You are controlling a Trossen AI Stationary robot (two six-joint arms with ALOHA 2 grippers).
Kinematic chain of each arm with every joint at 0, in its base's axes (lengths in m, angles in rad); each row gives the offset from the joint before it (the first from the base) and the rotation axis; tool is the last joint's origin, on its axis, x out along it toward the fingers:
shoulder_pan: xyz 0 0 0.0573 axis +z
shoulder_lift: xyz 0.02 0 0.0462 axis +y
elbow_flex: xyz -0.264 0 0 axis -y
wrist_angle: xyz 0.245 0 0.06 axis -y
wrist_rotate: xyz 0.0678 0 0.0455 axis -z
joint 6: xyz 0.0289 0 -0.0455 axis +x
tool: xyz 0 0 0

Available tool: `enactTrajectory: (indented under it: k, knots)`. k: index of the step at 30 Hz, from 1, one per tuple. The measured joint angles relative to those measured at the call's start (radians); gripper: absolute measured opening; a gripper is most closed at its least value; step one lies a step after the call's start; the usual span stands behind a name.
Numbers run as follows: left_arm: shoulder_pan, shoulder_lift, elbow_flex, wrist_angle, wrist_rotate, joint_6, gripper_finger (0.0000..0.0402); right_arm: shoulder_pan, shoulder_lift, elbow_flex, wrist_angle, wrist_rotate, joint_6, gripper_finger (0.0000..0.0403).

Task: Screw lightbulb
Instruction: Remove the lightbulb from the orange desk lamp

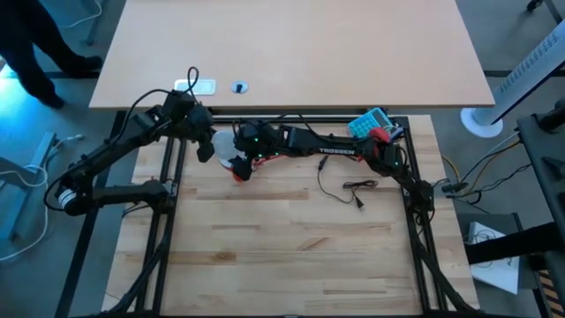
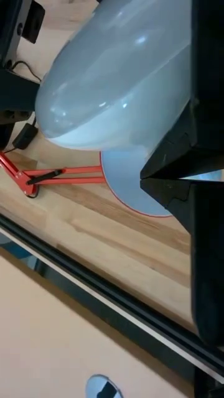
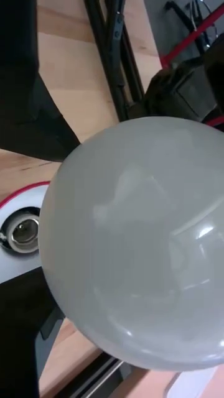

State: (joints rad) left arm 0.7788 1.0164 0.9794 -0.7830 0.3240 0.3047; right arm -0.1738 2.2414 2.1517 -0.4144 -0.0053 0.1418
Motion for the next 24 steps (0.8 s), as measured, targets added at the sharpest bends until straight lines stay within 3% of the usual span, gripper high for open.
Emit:
enactTrajectory:
  k: [9,24]
  knots:
    - [0.0,-0.022,-0.002,-0.011,-0.007,-0.015,0.0,0.024,-0.002,0.0,0.002,0.02,0.009,0.0256]
    - [-0.002,-0.145,0.0,0.011,0.131,-0.197,0.0,0.085,-0.116,0.008,0.069,0.111,-0.021,0.0256]
